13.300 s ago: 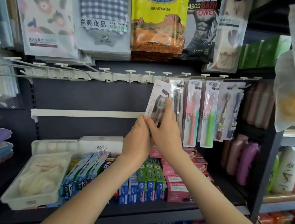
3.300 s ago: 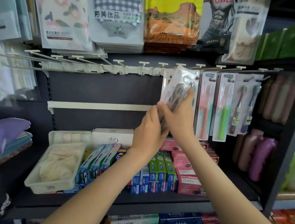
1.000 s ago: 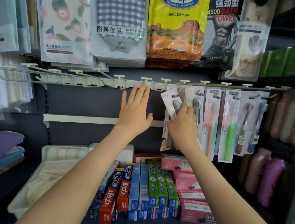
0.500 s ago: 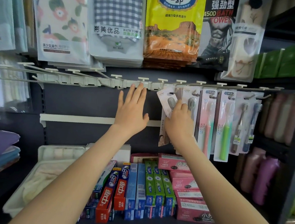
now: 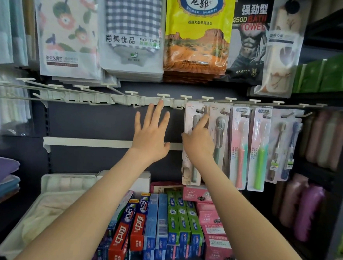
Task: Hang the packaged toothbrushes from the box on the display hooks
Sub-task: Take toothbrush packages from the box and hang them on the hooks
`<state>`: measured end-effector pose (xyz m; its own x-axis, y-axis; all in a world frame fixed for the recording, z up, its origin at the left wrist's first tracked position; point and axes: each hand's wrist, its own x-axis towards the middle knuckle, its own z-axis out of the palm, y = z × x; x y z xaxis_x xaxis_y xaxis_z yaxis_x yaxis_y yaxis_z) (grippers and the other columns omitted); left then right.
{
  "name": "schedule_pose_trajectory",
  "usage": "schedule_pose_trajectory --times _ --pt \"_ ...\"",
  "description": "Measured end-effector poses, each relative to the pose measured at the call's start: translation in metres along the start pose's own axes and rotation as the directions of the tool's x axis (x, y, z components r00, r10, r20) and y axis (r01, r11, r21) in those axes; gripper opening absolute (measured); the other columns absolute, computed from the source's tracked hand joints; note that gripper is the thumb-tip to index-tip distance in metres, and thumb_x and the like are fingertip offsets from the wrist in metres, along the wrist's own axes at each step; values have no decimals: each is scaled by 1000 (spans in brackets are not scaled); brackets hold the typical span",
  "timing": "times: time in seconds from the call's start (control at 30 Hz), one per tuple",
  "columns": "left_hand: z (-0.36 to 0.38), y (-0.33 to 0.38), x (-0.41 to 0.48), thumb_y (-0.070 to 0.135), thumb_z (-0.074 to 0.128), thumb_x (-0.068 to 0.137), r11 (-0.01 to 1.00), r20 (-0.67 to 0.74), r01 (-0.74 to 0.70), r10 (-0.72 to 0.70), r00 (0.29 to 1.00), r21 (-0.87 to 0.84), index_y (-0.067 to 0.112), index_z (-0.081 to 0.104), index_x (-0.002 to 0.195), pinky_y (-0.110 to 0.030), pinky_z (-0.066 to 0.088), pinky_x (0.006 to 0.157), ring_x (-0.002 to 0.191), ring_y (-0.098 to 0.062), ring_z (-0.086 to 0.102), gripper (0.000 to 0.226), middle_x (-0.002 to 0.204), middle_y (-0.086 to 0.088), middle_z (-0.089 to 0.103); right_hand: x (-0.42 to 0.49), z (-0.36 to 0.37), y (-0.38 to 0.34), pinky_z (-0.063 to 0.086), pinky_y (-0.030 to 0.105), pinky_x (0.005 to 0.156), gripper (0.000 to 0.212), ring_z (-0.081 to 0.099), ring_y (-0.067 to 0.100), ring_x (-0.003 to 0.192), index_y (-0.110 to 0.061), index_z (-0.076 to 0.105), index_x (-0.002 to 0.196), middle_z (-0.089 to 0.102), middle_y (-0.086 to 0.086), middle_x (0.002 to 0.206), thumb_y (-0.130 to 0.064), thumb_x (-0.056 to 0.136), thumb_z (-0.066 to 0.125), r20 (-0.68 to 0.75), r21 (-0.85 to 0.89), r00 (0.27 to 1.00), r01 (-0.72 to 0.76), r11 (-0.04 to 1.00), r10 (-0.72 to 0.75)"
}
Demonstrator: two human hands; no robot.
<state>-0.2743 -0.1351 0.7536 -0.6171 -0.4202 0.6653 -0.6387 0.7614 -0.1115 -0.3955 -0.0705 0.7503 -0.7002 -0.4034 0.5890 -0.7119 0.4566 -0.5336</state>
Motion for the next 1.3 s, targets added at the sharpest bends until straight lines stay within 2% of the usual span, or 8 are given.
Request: schedule_pose_trajectory --times 0.07,0.17,0.33,0.53,0.87,1.03,1.17,1.3 --pt "1 1 -1 38 53 93 1000 -12 -5 5 1000 7 19 2 155 -56 -13 113 144 -29 -26 82 155 -9 -32 -1 7 -1 52 35 67 88 64 31 97 -5 -8 150 60 18 118 -31 95 56 -12 36 1000 -1 999 1" --pt "5 2 -5 37 51 94 1000 -60 -22 22 998 3 22 3 155 -57 -18 110 144 -31 -27 79 156 -12 -30 -2 13 0 55 37 75 78 63 31 102 -4 9 148 56 18 124 -33 94 58 -36 51 999 7 999 -5" --pt "20 3 -23 37 51 95 999 -52 -12 9 999 -49 22 1 155 -54 -15 113 146 -32 -19 79 158 -14 -23 -13 23 5 53 37 79 85 55 31 115 -6 -5 151 38 17 141 -19 94 56 -1 39 1000 -9 999 9" --pt "39 8 -52 35 52 95 986 18 -5 8 1000 -164 21 3 155 -51 -11 116 148 -29 -13 79 160 -13 -15 -45 29 21 50 38 83 80 48 32 122 -5 -3 152 32 16 146 -7 93 50 52 -3 999 8 1000 -8" --pt "83 43 -174 25 62 91 868 109 11 50 993 -497 5 29 149 -43 25 115 141 -34 29 71 153 -17 29 -176 35 89 46 39 90 59 43 28 129 -10 22 150 34 9 149 -6 96 44 231 100 964 109 989 -129" --pt "126 81 -296 21 65 89 810 272 123 48 961 -574 2 42 142 -38 39 106 131 -30 46 61 142 -15 48 -283 63 160 46 32 72 51 54 24 113 -14 33 145 45 6 138 -13 97 50 408 130 907 54 990 -103" --pt "177 102 -409 23 63 86 834 514 282 3 858 -474 1 49 134 -36 45 100 119 -30 55 55 129 -16 56 -377 104 225 48 38 77 49 57 30 107 -10 41 141 52 12 129 -10 94 55 612 101 790 -28 994 -40" --pt "224 113 -515 30 50 98 843 804 454 -46 592 -287 7 30 149 -28 35 108 135 -22 39 59 149 -9 36 -475 149 294 50 40 74 45 59 32 102 -11 44 138 53 11 125 -14 94 55 785 16 616 -133 991 70"
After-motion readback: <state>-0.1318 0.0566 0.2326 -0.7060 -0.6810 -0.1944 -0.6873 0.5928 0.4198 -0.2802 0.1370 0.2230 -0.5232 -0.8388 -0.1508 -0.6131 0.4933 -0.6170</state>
